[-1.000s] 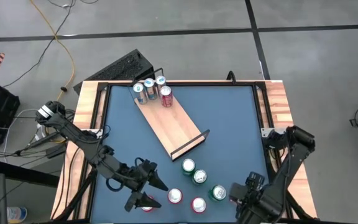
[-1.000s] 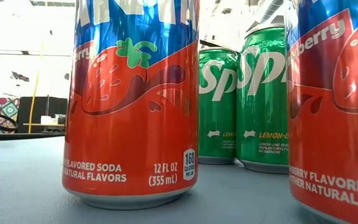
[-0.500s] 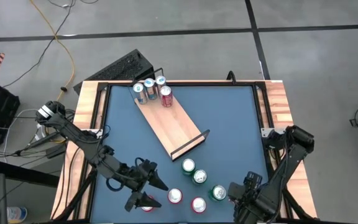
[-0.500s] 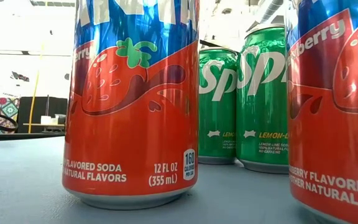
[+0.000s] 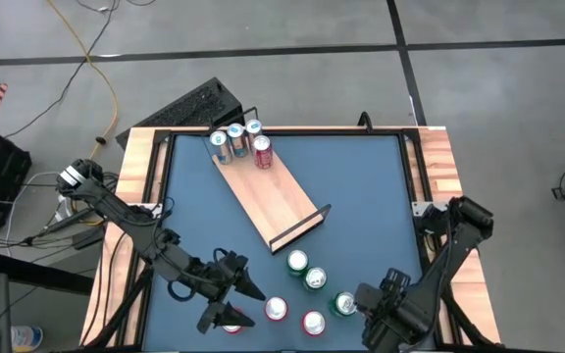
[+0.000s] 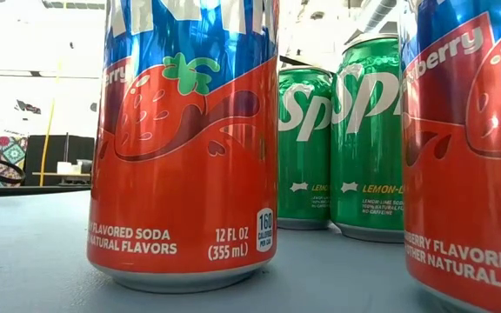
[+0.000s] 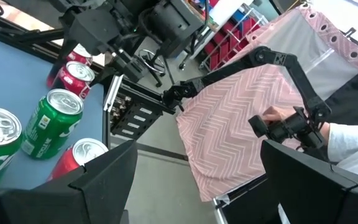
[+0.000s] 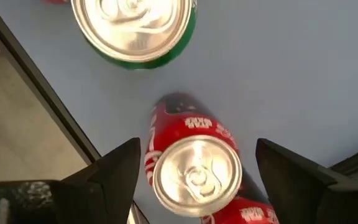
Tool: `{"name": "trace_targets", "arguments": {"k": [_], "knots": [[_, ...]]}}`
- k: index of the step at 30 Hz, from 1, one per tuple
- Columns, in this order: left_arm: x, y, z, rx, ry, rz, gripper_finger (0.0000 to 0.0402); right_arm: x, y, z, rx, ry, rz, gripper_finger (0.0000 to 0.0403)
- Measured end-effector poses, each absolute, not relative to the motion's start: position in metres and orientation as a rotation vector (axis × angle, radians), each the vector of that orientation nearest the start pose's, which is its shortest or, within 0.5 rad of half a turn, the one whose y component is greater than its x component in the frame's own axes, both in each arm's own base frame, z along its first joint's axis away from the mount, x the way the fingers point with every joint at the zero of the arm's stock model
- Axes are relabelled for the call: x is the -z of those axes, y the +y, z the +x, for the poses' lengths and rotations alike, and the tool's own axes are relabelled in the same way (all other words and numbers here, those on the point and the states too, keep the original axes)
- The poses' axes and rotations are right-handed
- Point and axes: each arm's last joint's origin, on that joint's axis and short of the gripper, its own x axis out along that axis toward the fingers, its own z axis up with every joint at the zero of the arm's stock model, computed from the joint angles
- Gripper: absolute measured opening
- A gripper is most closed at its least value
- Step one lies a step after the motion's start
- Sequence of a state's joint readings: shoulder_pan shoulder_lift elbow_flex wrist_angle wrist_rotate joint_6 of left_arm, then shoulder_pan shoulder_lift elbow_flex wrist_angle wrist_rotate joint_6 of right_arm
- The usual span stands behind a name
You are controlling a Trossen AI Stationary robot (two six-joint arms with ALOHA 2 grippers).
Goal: Place canned beverage on shelf
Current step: Put the left red white soda can on the shelf aligned with the other red white soda can
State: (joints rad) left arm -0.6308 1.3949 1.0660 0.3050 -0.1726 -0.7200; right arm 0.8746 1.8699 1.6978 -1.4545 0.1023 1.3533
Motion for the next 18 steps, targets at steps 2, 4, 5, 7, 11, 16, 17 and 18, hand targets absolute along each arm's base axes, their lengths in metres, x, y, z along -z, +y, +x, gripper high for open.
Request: {"name": "trace_targets", "arguments": {"k": [2,4,5,7,11,16,17,18], "knots": [[-0.339,-0.185,0.262,0.43,0.186,-0.698,0.0328,-0.282,0.26,0.224,0.456,1.471,0.3,0.0302],[-0.339,-0.185,0.262,0.429,0.187,-0.703,0.0328,-0.289,0.258,0.224,0.468,1.474,0.296,0.0302],[-0.339,-0.185,0.262,0.429,0.188,-0.706,0.0328,-0.292,0.257,0.223,0.473,1.477,0.291,0.0302],[-0.339,-0.185,0.262,0.429,0.188,-0.707,0.0328,-0.295,0.258,0.222,0.465,1.493,0.301,0.0302],[-0.339,-0.185,0.262,0.429,0.188,-0.707,0.0328,-0.297,0.257,0.22,0.42,1.583,0.289,0.0302],[-0.339,-0.185,0.262,0.429,0.187,-0.699,0.0328,-0.295,0.254,0.223,0.38,1.601,0.253,0.0302],[-0.339,-0.185,0.262,0.429,0.187,-0.699,0.0328,-0.295,0.253,0.224,0.373,1.605,0.245,0.0302],[-0.339,-0.185,0.262,0.429,0.187,-0.7,0.0328,-0.295,0.252,0.225,0.371,1.609,0.246,0.0302]]}}
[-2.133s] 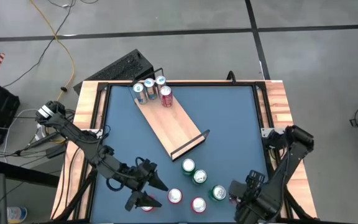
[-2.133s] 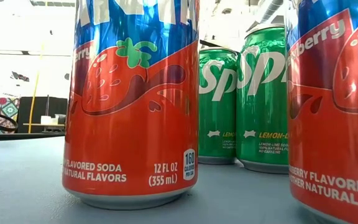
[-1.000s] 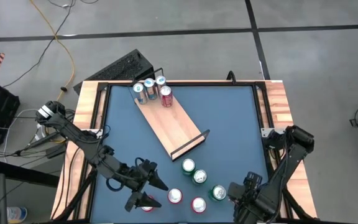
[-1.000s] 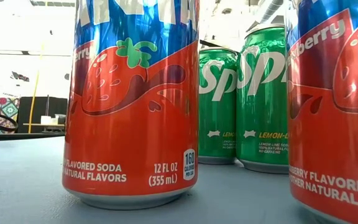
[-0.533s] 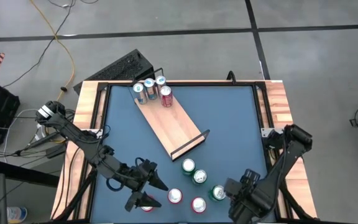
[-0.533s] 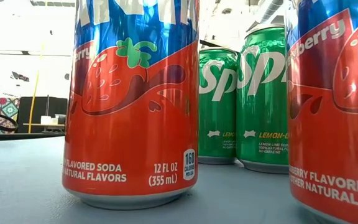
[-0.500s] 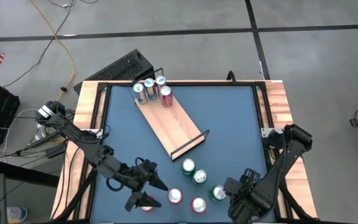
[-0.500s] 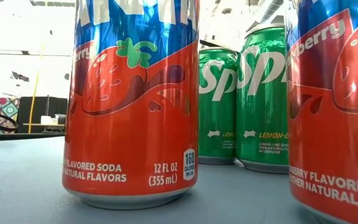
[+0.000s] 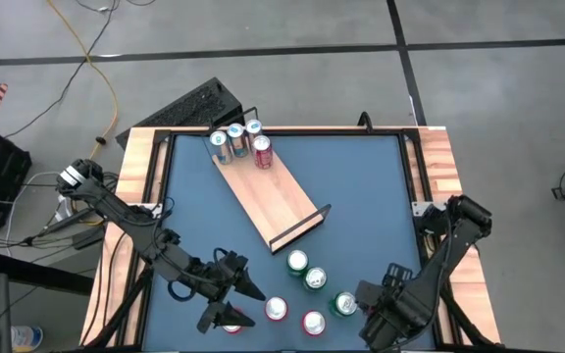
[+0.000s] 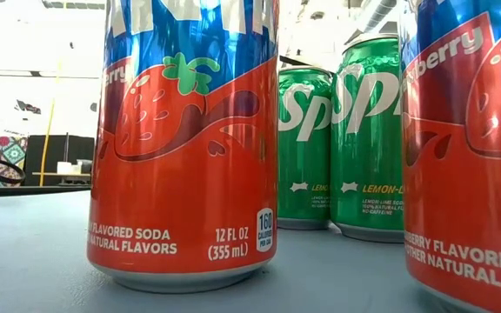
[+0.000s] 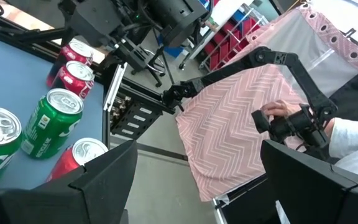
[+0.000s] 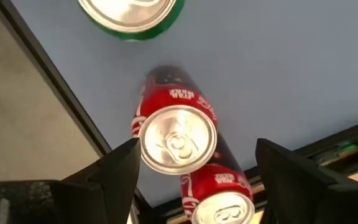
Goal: Place canned beverage on shelf
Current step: Put the left red white soda can on the shelf aligned with the other red white soda can
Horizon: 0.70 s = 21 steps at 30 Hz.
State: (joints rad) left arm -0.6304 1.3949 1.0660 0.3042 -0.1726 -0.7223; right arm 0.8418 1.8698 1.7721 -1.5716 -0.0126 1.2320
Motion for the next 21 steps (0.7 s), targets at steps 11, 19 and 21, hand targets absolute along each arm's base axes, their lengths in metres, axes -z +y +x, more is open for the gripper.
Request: {"name": "trace_targets", "arguments": {"k": [11,19,21], "knots": [[-0.3387,-0.1854,0.2625,0.429,0.187,-0.697,0.0328,-0.2953,0.2476,0.2301,0.362,1.651,0.279,0.0304],[-0.3387,-0.1854,0.2624,0.431,0.182,-0.678,0.0328,-0.2955,0.2438,0.2341,0.318,1.695,0.282,0.0362],[-0.3387,-0.1854,0.2625,0.43,0.182,-0.678,0.0328,-0.2954,0.2439,0.2341,0.292,1.698,0.26,0.0382]]}}
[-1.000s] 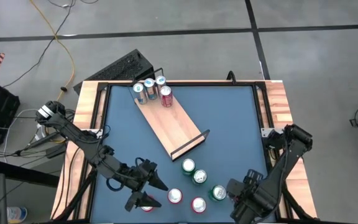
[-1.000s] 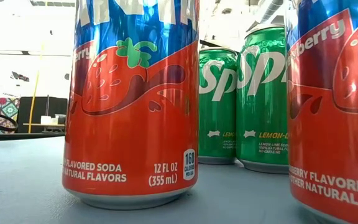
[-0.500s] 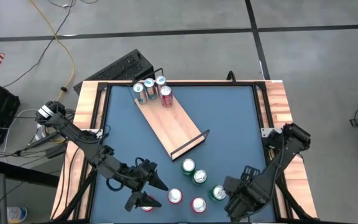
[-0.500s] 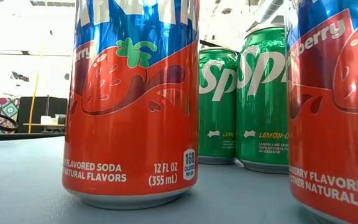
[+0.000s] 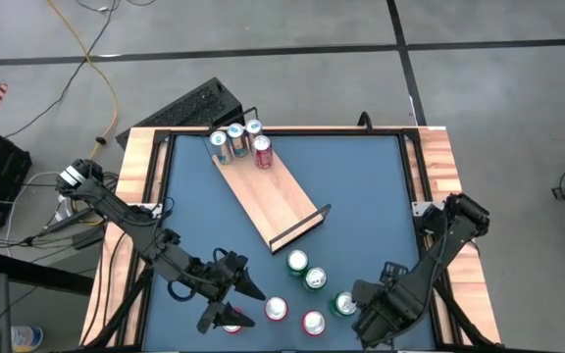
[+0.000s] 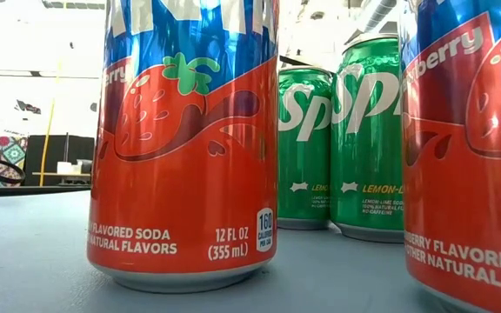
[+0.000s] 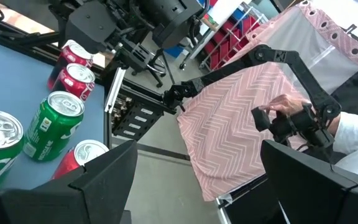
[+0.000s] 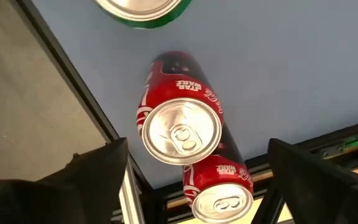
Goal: Place canned beverage on shelf
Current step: Put the left red white soda can on the shelf aligned with the other red white soda can
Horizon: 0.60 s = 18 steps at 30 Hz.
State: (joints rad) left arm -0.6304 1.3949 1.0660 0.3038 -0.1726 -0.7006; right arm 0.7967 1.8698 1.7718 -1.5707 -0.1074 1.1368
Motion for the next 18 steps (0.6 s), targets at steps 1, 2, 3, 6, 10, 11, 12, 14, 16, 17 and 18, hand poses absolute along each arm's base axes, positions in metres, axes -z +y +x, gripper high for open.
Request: {"name": "trace_targets", "arguments": {"k": [1,2,3,6,10,11,12,14,16,17,18], "knots": [[-0.339,-0.185,0.262,0.431,0.183,-0.678,0.0328,-0.295,0.244,0.234,0.279,1.7,0.249,0.039],[-0.339,-0.185,0.262,0.431,0.183,-0.678,0.0328,-0.295,0.244,0.234,0.273,1.7,0.243,0.0395],[-0.339,-0.185,0.262,0.431,0.183,-0.678,0.0328,-0.295,0.244,0.234,0.271,1.7,0.242,0.0397],[-0.339,-0.185,0.262,0.431,0.183,-0.679,0.0328,-0.295,0.244,0.234,0.287,1.698,0.256,0.0387],[-0.339,-0.185,0.262,0.43,0.185,-0.689,0.0328,-0.295,0.247,0.23,0.331,1.659,0.255,0.0376],[-0.339,-0.185,0.262,0.43,0.185,-0.689,0.0328,-0.295,0.249,0.228,0.342,1.642,0.248,0.0375],[-0.339,-0.185,0.262,0.43,0.185,-0.69,0.0328,-0.295,0.252,0.225,0.347,1.621,0.23,0.0375],[-0.339,-0.185,0.262,0.43,0.187,-0.697,0.0328,-0.295,0.258,0.219,0.369,1.552,0.191,0.0374],[-0.339,-0.186,0.262,0.438,0.191,-0.699,0.0328,-0.296,0.264,0.21,0.396,1.472,0.166,0.0374],[-0.339,-0.186,0.262,0.44,0.192,-0.7,0.0328,-0.298,0.267,0.204,0.407,1.432,0.167,0.0374],[-0.339,-0.186,0.262,0.442,0.193,-0.701,0.0328,-0.301,0.27,0.198,0.416,1.395,0.176,0.0374]]}}
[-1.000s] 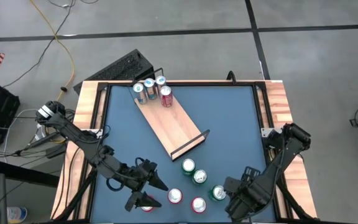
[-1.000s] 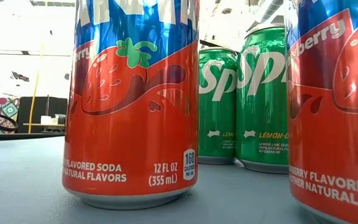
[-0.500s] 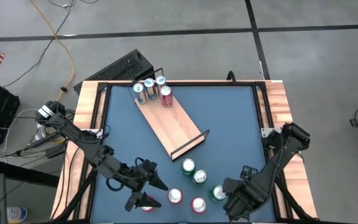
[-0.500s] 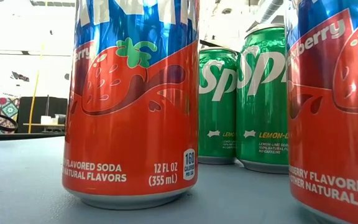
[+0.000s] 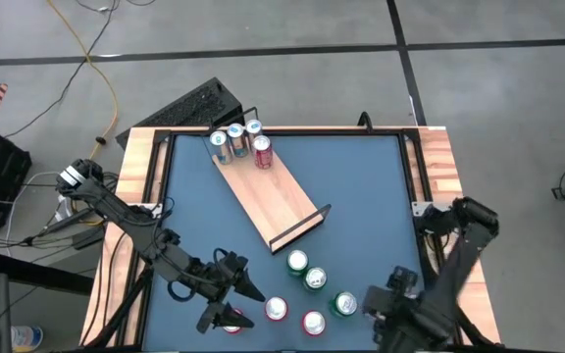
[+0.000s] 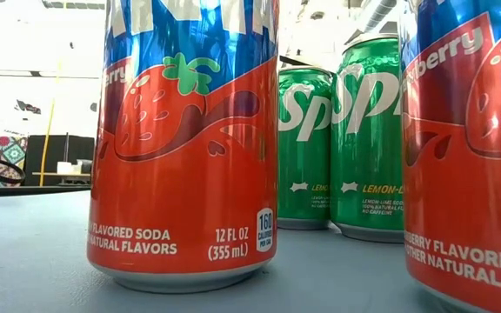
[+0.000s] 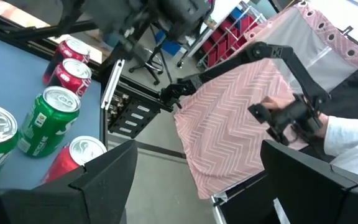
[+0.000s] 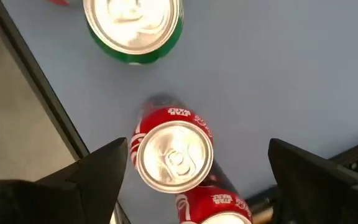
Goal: Place canned beverage on shelf
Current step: Put the left red white soda can on the shelf aligned with the other red white soda can
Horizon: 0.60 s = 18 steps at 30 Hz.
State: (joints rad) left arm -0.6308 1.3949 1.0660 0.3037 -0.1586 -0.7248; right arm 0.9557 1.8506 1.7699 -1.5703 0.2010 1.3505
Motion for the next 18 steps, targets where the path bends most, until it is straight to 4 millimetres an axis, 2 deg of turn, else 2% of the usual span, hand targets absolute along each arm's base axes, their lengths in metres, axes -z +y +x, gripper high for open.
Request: {"name": "trace_targets", "arguments": {"k": [5,8,12,18], "knots": [[-0.339,-0.186,0.262,0.444,0.194,-0.704,0.0328,-0.317,0.28,0.163,0.423,1.269,0.259,0.0374],[-0.339,-0.186,0.262,0.444,0.189,-0.687,0.0328,-0.32,0.285,0.151,0.423,1.259,0.287,0.0374],[-0.339,-0.186,0.262,0.438,0.18,-0.658,0.0328,-0.311,0.291,0.147,0.423,1.269,0.258,0.0374],[-0.337,-0.185,0.262,0.429,0.195,-0.644,0.0328,-0.299,0.285,0.153,0.48,1.284,0.241,0.0374]]}}
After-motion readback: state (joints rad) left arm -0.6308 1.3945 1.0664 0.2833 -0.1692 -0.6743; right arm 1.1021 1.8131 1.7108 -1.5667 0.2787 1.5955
